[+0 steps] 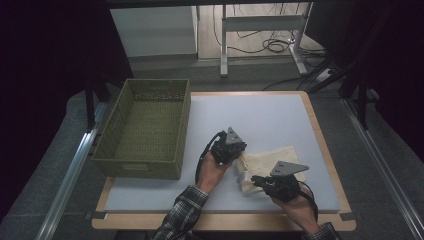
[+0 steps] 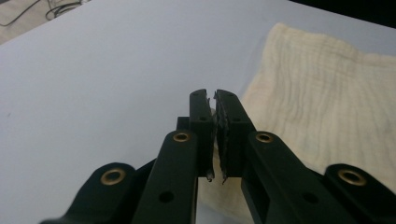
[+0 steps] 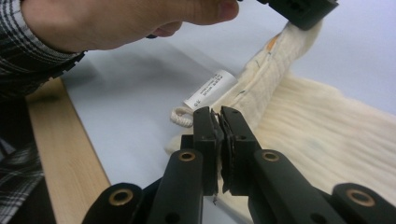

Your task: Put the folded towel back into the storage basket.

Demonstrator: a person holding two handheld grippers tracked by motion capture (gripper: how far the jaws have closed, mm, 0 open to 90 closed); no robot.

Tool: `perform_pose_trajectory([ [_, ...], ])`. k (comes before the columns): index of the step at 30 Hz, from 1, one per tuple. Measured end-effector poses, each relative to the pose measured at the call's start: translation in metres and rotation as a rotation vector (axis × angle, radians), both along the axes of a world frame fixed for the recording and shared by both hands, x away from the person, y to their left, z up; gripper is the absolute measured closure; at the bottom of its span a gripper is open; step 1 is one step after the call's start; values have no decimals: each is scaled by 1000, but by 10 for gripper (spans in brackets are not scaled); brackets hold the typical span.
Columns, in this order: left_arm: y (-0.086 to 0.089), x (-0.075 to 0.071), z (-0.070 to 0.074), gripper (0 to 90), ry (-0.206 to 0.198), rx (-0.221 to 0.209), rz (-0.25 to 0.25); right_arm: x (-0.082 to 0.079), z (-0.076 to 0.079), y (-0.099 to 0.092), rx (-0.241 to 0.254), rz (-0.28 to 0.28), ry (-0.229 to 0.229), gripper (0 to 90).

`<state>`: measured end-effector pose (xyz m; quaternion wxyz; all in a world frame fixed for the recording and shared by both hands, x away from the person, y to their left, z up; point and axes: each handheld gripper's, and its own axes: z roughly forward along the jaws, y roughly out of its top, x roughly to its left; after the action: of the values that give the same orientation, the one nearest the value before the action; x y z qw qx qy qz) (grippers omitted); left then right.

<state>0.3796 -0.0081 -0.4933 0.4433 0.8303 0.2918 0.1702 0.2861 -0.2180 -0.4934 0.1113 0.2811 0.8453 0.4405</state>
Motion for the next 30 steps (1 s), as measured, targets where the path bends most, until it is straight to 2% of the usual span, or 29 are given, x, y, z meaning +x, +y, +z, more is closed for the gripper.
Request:
perform_pose_trajectory([
  [20, -62, 20, 0, 857, -6, 12, -103, 0, -3, -63, 2, -149, 1, 856],
  [30, -94, 25, 5, 858, -29, 38, -152, -3, -1, -91, 7, -212, 1, 855],
])
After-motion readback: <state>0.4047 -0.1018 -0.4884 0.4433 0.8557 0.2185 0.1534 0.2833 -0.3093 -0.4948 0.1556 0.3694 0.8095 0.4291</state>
